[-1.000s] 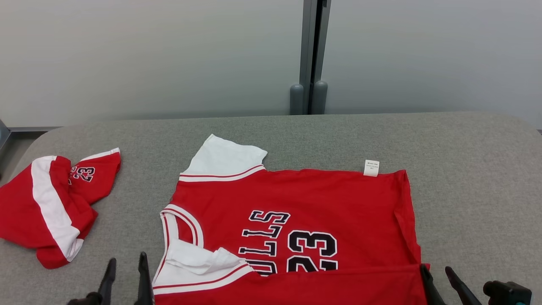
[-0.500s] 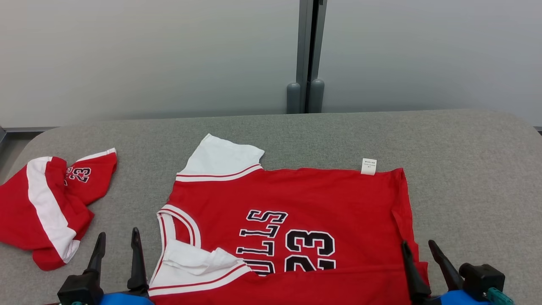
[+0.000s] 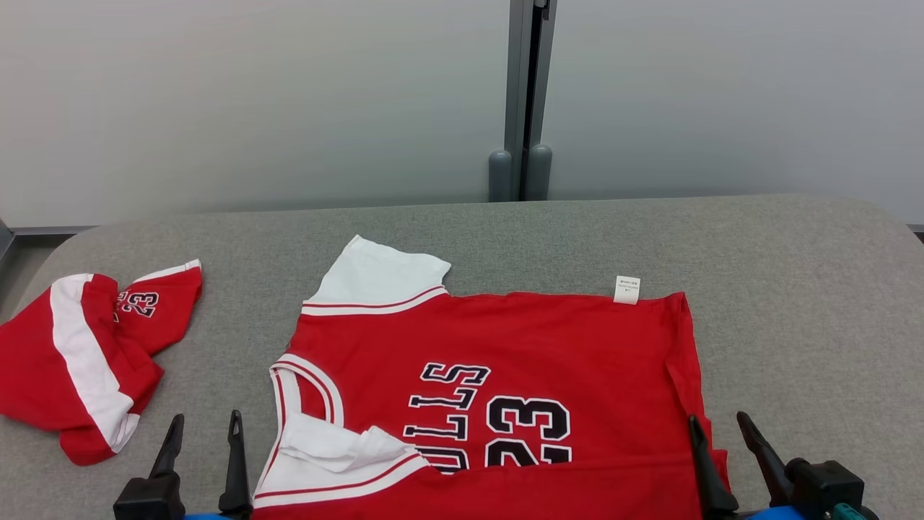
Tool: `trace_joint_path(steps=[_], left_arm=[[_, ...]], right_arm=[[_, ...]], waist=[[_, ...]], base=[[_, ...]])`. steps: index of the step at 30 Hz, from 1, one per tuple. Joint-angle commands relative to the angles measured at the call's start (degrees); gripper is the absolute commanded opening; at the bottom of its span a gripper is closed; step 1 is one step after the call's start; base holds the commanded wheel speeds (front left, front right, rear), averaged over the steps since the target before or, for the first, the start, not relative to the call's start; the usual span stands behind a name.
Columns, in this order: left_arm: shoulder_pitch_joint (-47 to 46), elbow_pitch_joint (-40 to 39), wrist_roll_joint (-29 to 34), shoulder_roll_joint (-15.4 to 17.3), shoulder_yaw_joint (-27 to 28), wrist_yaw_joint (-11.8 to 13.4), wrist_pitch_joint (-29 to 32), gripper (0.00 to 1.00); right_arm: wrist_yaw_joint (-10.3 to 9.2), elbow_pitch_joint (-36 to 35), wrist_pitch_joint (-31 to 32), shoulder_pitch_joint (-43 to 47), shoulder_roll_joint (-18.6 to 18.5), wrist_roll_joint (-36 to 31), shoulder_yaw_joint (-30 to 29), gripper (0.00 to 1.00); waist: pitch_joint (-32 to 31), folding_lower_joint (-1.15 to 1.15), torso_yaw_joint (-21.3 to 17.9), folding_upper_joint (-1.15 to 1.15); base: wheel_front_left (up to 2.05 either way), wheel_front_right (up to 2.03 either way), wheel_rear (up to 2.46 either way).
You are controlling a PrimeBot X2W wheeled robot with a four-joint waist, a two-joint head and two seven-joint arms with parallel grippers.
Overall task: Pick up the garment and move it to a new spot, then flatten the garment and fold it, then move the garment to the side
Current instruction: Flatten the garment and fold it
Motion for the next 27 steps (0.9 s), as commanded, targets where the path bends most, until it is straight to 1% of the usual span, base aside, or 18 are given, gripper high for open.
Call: trace_joint_path(steps=[1,4,9,27], left_arm=[[0.6,0.2,0.9,0.5,-0.2,0.2,-0.2,1.0],[0.5,0.4,1.5,0.9,-0.2,0.2,-0.2,1.0],[0.8,0.2,0.7,0.6,0.4,0.5,-0.2,1.0],[1.4,0.0,0.5,-0.2,1.3,0.6,-0.2,1.0]], right_arm=[[0.01,-0.5,-0.3,0.6,0.2,-0.5,-0.3,1.0],[0.01,-0.6,-0.3,0.9,0.3,-1.2,-0.4,1.0],[0.01,-0.6,-0.3,0.8,0.3,-1.8,-0.2,1.0],[0.01,1.3,-0.3,1.0,0.4,-1.1,0.1,1.0]], waist=[[-0.1,0.0,0.1,0.0],[-0.3,0.0,0.2,0.0],[-0.4,0.0,0.3,0.0],[-0.5,0.0,0.6,0.0]], base=[[0.0,0.0,0.0],[0.0,0.0,0.0],[0.0,0.0,0.0],[0.0,0.0,0.0]])
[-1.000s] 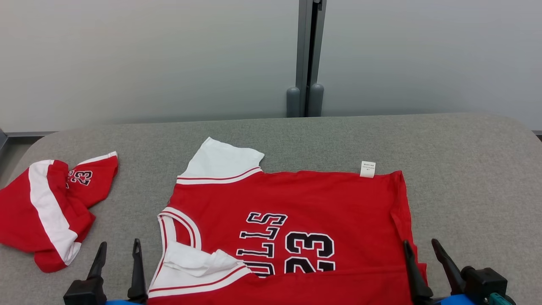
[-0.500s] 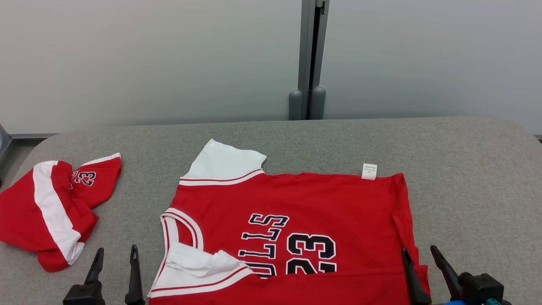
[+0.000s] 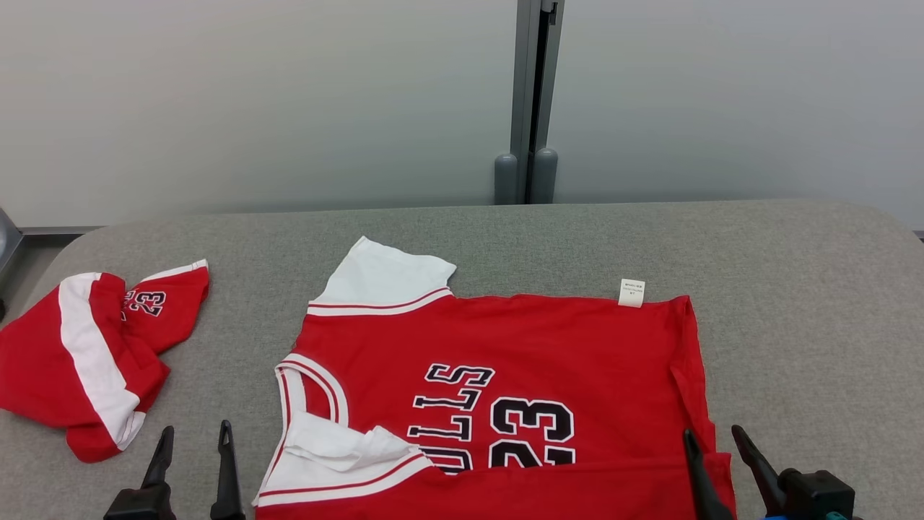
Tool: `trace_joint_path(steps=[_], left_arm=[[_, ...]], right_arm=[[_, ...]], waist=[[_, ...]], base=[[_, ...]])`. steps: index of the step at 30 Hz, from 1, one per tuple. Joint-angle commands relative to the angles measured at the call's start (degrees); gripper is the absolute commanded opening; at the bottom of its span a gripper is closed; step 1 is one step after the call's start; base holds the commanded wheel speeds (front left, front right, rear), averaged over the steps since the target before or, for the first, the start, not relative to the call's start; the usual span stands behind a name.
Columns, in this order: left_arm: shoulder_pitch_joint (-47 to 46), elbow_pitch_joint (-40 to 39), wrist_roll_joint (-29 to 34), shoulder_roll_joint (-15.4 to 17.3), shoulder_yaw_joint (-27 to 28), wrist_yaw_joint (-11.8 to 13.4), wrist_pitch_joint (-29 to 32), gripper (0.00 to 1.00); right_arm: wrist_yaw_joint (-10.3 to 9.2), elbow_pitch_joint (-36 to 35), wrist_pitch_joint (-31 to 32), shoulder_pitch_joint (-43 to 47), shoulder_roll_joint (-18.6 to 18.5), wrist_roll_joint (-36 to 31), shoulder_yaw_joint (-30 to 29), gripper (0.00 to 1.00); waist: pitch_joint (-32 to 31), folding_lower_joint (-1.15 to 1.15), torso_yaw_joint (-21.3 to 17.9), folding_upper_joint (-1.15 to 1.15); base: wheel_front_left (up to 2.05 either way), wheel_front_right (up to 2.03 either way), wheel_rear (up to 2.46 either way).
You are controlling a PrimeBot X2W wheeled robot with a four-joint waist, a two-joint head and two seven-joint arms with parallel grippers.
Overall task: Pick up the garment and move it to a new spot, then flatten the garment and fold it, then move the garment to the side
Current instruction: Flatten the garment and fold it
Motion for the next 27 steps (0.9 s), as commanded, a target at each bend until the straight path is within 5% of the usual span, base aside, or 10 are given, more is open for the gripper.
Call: trace_joint_path(steps=[1,13,23,27], left_arm=[[0.3,-0.1,0.0,0.1,0.1,0.1,-0.2,1.0],[-6.1,1.2,-1.1,0.2,0.1,-0.8,-0.2,1.0],[-30.4,7.2,-1.5,6.4,-5.0,-1.7,-0.2,1.0],[-41.0,13.8,-3.5,9.9,-11.2,-1.7,1.1,1.0]], right_arm=[[0.01,0.2,-0.3,0.2,0.0,0.2,0.0,1.0],[0.01,1.0,-0.3,-4.5,0.0,-1.2,-0.5,1.0],[0.01,7.7,0.2,-25.2,-5.1,-1.3,5.1,1.0],[0.01,12.4,3.2,-32.9,-6.4,-0.4,7.2,1.0]], waist=[[0.0,0.0,0.0,0.0],[1.6,0.0,-0.7,0.0],[12.0,0.0,-4.2,0.0],[16.6,0.0,-6.3,0.0]], base=[[0.0,0.0,0.0],[0.0,0.0,0.0],[0.0,0.0,0.0],[0.0,0.0,0.0]])
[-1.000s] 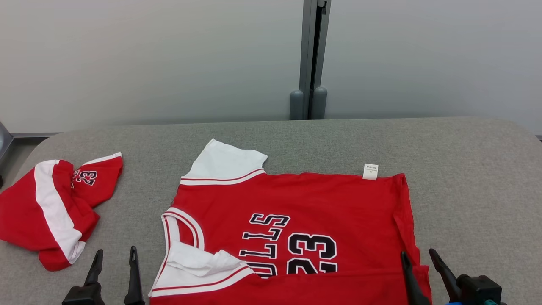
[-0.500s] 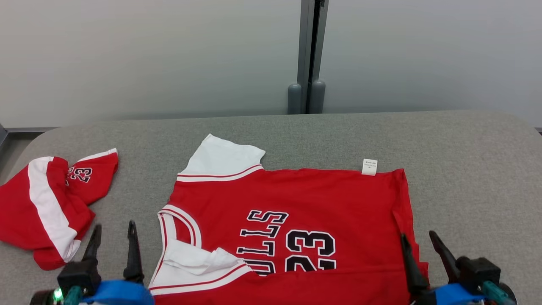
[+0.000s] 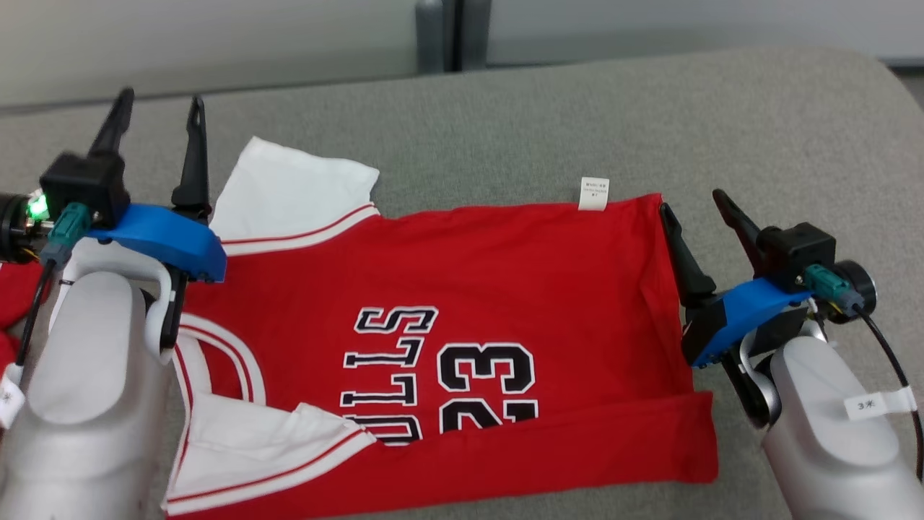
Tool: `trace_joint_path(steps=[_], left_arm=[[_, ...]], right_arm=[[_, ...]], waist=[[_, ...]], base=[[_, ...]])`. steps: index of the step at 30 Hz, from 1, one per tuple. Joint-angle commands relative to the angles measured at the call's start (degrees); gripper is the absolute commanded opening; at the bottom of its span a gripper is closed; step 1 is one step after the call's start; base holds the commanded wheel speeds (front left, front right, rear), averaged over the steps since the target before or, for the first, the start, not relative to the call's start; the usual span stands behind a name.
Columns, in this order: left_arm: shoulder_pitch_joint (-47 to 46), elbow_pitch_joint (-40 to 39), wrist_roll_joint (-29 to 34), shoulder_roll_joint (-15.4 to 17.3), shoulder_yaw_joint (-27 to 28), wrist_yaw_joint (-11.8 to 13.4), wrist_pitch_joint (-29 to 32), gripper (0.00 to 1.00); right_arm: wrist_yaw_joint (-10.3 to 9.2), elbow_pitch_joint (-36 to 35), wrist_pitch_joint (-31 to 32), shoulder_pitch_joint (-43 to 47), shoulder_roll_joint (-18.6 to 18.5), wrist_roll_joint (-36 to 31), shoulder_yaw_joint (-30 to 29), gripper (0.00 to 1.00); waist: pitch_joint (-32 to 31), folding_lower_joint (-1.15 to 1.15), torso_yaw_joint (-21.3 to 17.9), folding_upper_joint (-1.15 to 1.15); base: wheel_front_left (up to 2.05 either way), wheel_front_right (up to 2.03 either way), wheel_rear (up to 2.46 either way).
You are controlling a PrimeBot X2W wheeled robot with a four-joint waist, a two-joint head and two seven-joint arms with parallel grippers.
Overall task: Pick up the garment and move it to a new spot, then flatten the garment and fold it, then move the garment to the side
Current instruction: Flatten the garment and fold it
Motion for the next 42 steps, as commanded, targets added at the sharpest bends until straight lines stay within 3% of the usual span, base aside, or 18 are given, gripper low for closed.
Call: trace_joint_path(steps=[1,8,14,21,28,29,30,31,32,41,42], left_arm=[[-3.2,1.8,-1.4,1.2,-2.0,-0.2,0.9,1.0],[-17.8,10.7,-11.6,7.5,-15.9,-0.2,9.0,1.0],[-24.5,16.6,-18.7,12.6,-27.2,-0.2,16.4,1.0],[-26.3,21.4,-25.9,15.3,-33.8,-0.2,20.9,1.0],[-26.0,23.1,-32.2,15.5,-37.0,-0.2,21.4,1.0],[-26.1,23.2,-32.7,15.5,-37.7,-0.2,21.3,0.86],[-26.2,23.3,-33.0,15.4,-38.5,-0.2,21.3,0.42],[-26.2,23.3,-33.5,15.3,-39.0,-0.2,21.1,0.15],[-26.2,23.3,-34.0,15.2,-39.6,-0.2,20.8,0.0],[-28.1,23.3,-36.5,14.8,-43.6,-0.2,16.7,0.0],[-28.8,23.5,-36.8,14.7,-44.5,-0.2,15.7,0.0]], right_arm=[[0.0,1.2,0.9,-2.2,-0.6,0.3,0.8,1.0],[0.01,4.8,3.1,-10.6,-1.4,3.1,5.7,1.0],[0.01,6.0,2.3,-15.3,-0.8,5.5,8.9,1.0],[0.01,6.2,1.5,-17.6,-0.6,8.1,11.7,1.0],[0.01,5.6,2.9,-18.7,-1.6,10.5,14.2,1.0],[0.01,5.7,3.3,-18.8,-1.7,10.9,14.4,1.0],[0.01,5.9,3.7,-18.9,-1.8,11.2,14.6,1.0],[0.01,6.2,4.3,-19.1,-2.0,11.5,14.8,1.0],[0.01,6.5,5.0,-19.2,-2.2,11.7,14.9,1.0],[0.01,9.4,10.4,-19.3,-4.0,14.4,17.0,1.0],[0.01,9.7,11.7,-19.6,-4.2,15.4,17.5,0.16]], waist=[[1.6,-0.03,-0.1,-0.02],[8.6,-0.03,-3.7,-0.02],[13.0,-0.03,-6.4,-0.02],[14.7,-0.03,-7.8,-0.02],[16.0,-0.03,-8.3,-0.02],[16.1,-0.03,-8.2,-0.02],[16.1,-0.03,-8.1,-0.02],[16.1,-0.03,-8.0,-0.02],[16.1,-0.03,-7.8,-0.02],[15.1,-0.03,-6.1,-0.02],[15.0,-0.03,-5.7,-0.02]], base=[[0.0,0.0,0.0],[0.0,0.0,0.0],[0.0,0.0,0.0],[0.0,0.0,0.0],[0.0,0.0,0.0],[0.0,0.0,0.0],[0.0,0.0,0.0],[0.0,0.0,0.0],[0.0,0.0,0.0],[0.0,0.0,0.0],[0.0,0.0,0.0]])
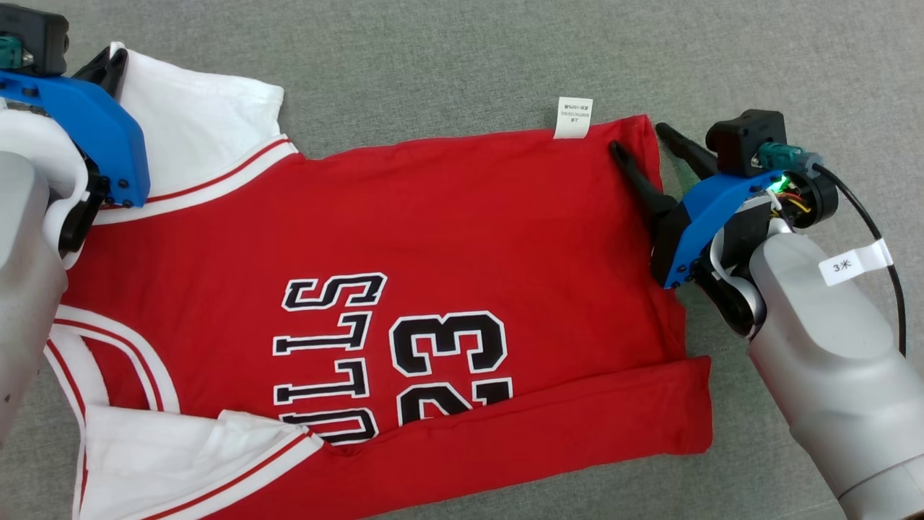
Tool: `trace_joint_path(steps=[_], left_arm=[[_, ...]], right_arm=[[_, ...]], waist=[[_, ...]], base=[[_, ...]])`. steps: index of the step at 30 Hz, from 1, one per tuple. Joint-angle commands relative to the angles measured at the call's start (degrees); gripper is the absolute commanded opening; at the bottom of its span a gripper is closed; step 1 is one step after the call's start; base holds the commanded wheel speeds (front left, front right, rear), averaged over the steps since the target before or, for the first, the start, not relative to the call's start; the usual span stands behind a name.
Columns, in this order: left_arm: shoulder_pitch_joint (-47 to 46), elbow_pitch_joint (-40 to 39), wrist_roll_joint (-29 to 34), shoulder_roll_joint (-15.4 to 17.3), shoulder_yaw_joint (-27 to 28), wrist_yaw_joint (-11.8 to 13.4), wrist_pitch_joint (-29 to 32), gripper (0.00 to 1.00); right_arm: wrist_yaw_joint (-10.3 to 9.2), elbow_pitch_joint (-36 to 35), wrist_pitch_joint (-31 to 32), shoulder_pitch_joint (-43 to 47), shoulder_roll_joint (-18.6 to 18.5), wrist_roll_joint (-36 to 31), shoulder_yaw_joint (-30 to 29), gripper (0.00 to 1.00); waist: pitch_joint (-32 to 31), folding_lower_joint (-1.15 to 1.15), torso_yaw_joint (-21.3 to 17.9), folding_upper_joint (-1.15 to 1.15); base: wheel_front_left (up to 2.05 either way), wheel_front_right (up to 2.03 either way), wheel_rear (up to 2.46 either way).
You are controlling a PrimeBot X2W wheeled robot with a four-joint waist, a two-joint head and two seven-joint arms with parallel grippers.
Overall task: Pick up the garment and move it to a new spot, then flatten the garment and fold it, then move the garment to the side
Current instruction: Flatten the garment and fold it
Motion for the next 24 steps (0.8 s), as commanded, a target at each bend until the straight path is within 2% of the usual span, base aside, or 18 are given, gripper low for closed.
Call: trace_joint_path(steps=[1,7,16,24], left_arm=[[-1.4,0.2,-0.6,-0.2,-0.7,0.0,-1.0,0.0],[-2.4,0.8,-2.0,-1.0,-2.3,0.0,-3.3,0.0],[-2.4,2.0,-4.3,-2.8,-3.3,0.0,-11.2,0.0],[3.6,-2.2,-7.4,-3.5,-4.7,0.0,-16.0,0.0]], right_arm=[[0.01,0.0,0.5,-1.2,-0.4,1.2,0.3,0.0],[0.01,0.5,1.6,-2.0,-1.2,4.8,0.7,0.0],[0.0,3.9,-6.3,-3.9,-2.2,4.9,-0.9,0.0],[0.01,6.3,-10.8,1.2,-3.2,5.6,0.7,0.0]], waist=[[0.0,0.0,0.3,0.0],[0.0,0.0,1.3,0.0],[-3.8,0.0,3.3,0.0],[-7.7,0.0,5.8,0.0]], base=[[0.0,0.0,0.0],[0.0,0.0,0.0],[0.0,0.0,0.0],[0.0,0.0,0.0]])
